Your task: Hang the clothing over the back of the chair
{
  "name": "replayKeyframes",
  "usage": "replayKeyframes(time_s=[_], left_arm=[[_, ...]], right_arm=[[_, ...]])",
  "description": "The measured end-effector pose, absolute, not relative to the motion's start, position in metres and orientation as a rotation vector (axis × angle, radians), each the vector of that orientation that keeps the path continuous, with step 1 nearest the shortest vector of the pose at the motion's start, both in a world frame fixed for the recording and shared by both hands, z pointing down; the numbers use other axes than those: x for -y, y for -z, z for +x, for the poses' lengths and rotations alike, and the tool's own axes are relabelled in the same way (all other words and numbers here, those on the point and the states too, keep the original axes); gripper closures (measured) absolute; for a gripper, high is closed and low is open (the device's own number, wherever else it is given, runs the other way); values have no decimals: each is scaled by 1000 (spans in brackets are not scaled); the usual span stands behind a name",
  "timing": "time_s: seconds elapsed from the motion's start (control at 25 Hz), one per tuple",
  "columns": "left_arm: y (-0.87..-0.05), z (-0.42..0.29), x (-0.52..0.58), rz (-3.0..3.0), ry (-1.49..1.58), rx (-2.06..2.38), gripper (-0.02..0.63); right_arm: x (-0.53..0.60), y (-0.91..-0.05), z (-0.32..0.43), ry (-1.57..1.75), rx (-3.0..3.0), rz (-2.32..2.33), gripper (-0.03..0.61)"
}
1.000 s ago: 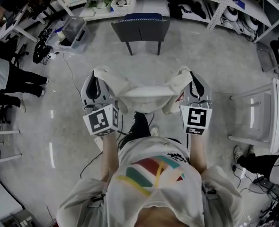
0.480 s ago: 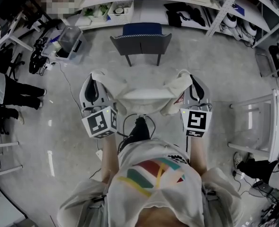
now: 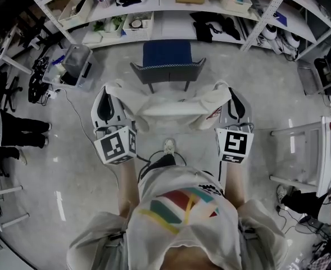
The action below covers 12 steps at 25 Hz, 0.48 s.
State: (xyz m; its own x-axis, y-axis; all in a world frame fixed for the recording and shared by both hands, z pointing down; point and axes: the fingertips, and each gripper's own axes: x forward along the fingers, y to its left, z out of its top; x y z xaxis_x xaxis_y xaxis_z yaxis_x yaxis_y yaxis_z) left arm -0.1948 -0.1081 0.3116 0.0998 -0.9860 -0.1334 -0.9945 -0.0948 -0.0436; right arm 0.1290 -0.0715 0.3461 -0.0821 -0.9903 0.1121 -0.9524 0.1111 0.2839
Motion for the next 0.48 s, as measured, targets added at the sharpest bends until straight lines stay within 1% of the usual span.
replayKeyframes(time_s=[0.24, 0.48], left_arm=[[-303, -198, 154, -2266, -119, -1969, 598], [-302, -195, 174, -2264, -92, -1975, 598]], right_arm=[[110, -345, 132, 187, 2067, 1973, 571], [134, -341, 136, 171, 2078, 1974, 571]])
